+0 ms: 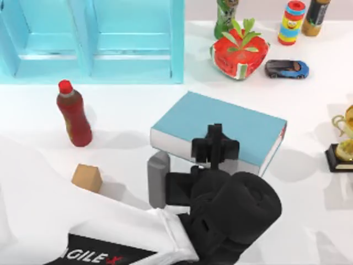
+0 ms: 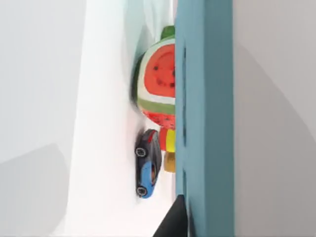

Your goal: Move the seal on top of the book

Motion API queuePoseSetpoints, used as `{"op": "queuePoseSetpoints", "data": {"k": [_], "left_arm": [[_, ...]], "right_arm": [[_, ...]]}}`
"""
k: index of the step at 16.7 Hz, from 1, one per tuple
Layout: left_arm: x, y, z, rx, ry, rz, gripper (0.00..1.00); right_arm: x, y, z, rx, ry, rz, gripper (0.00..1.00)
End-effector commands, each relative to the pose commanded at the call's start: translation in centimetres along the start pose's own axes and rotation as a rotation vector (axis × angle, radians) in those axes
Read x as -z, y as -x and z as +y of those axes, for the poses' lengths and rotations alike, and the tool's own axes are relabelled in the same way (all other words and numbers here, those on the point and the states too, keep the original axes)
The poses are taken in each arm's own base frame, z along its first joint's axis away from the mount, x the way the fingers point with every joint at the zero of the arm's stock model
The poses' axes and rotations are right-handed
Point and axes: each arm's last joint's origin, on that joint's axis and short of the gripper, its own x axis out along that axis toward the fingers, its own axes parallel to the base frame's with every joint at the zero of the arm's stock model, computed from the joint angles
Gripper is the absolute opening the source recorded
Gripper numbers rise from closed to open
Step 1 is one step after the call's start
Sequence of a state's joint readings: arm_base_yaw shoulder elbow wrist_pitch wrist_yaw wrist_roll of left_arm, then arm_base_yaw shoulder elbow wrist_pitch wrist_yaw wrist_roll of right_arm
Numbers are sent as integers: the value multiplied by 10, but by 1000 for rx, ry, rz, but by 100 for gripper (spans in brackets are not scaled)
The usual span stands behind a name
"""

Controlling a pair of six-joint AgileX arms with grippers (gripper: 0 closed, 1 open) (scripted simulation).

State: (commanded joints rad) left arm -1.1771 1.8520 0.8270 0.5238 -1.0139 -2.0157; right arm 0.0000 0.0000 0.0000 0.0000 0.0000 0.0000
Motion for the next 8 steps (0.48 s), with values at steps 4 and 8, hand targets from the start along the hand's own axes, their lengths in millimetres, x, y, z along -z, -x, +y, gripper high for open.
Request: {"op": "queuePoseSetpoints", "data": {"k": [4, 8], "left_arm": [[-1, 0, 1, -4, -5, -1, 0], [0, 5, 1, 0, 0, 0, 0]], "right_arm": [[0, 0, 0, 0, 0, 0, 100], [0, 0, 0, 0, 0, 0, 100]]}}
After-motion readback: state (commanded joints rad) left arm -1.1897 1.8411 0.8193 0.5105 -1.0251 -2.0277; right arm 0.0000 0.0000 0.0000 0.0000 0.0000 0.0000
